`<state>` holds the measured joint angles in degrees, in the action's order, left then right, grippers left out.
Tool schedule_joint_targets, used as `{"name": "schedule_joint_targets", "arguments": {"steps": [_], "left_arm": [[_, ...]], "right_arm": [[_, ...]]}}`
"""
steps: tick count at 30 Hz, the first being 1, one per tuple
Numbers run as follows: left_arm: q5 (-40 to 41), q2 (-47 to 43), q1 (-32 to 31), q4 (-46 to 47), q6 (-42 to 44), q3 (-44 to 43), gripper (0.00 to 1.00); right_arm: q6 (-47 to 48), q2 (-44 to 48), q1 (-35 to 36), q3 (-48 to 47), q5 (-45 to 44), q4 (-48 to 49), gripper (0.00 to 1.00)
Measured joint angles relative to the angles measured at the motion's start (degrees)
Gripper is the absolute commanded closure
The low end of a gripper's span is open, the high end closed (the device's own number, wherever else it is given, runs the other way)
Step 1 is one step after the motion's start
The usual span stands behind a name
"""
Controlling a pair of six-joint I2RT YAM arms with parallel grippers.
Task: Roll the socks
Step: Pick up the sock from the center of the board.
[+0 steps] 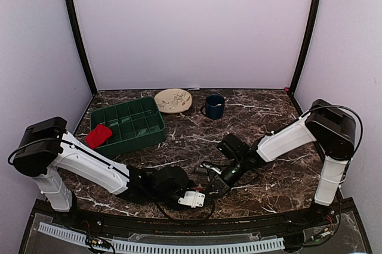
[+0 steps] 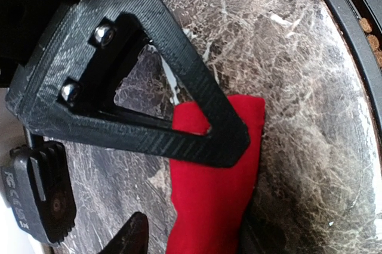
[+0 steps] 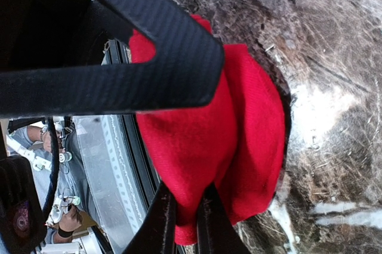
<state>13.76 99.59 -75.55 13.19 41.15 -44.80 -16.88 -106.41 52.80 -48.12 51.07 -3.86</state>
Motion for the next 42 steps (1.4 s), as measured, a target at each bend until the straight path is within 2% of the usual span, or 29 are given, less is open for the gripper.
{"name": "schedule_joint_targets", "arguments": {"steps": [8,16,21,24,30,36,42], "left_arm": [[-1.5,0.5,0.0,-5.0,-2.7,-2.3,0.61],[-2.6,1.0,0.0,-8.0,-4.1,-4.0,0.66],[-4.0,1.0,0.0,-9.7,-4.4,-4.5,0.75],[-5.0,1.3,0.0,-11.5,-4.6,-5.4,0.76],[-7.2,2.5,0.4,-15.9,-5.6,-8.5,0.82],[-10.0,3.2,1.5,-18.4,-6.9,-10.1,0.85],[-14.0,3.8,3.7,-20.2,-9.3,-11.5,0.88]], "right_arm": [[-0.2,0.0,-0.1,0.0,0.2,0.2,0.96],[-0.4,0.0,-0.1,0.0,0.2,0.2,0.96],[-0.4,0.0,-0.2,0.0,0.4,0.3,0.96],[-0.4,0.0,-0.2,0.0,0.5,0.3,0.95],[-0.6,0.0,-0.4,0.0,0.6,-0.3,0.89],[-1.1,0.0,-0.6,0.3,0.6,0.0,0.73],[-2.1,0.5,-1.4,1.8,0.8,2.3,0.69]]}}
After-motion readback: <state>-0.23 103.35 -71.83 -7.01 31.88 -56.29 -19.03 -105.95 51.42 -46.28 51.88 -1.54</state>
